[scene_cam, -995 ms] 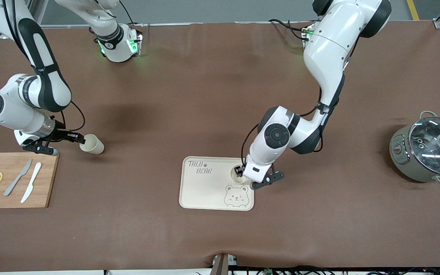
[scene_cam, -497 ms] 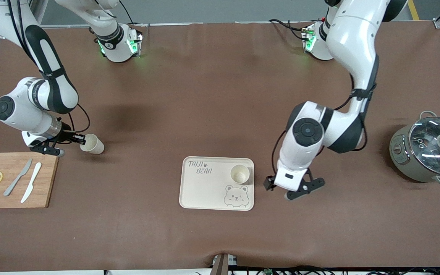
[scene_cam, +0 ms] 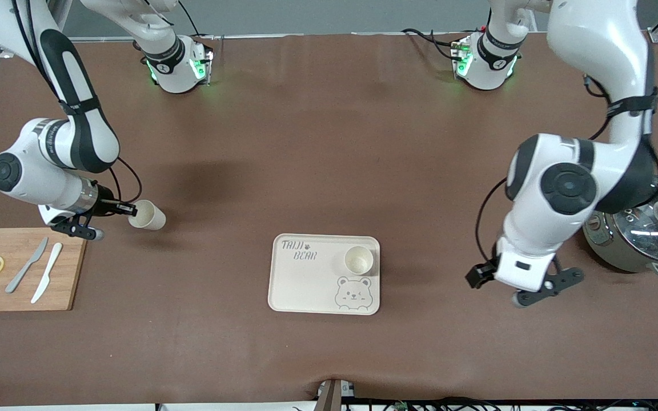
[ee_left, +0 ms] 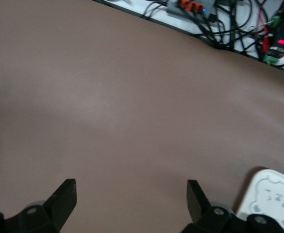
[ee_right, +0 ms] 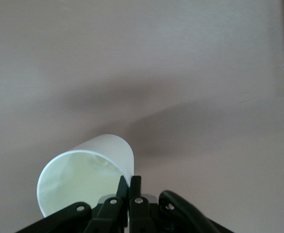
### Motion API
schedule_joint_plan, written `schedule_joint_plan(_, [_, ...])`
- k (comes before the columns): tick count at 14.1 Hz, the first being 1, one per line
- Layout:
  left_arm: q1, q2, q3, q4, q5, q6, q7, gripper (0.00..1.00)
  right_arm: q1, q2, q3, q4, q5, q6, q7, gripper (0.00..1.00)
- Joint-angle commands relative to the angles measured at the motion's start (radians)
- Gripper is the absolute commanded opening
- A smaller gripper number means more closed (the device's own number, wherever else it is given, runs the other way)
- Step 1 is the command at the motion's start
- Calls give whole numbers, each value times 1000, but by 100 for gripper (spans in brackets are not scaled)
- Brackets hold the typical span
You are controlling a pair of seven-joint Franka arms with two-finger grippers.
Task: Place white IKEA cup upright on tray with both arms
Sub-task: 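Release the cup with the left gripper while the right gripper grasps the other cup, then carry the second white cup onto the tray with the right gripper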
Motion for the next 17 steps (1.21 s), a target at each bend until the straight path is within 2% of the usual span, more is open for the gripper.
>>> schedule_joint_plan(1, [39, -66, -6, -31, 18, -44, 148, 100, 52, 15, -5, 161, 14, -152, 98, 0])
schedule_joint_plan(5, [89, -137, -9, -30, 13, -115, 207, 100, 145, 60, -3, 285, 17, -192, 260, 0])
schedule_joint_plan(8, [116, -169, -9, -30, 1, -144, 279, 100, 239, 146, -3, 417, 21, -218, 475, 0])
schedule_joint_plan(12, [194, -203, -9, -28, -46, -193, 431, 100, 312, 248, -3, 554, 88, -220, 673, 0])
schedule_joint_plan(17, [248, -233, -12, -30, -62, -280, 512, 100, 424, 386, -3, 710, 82, -206, 877, 0])
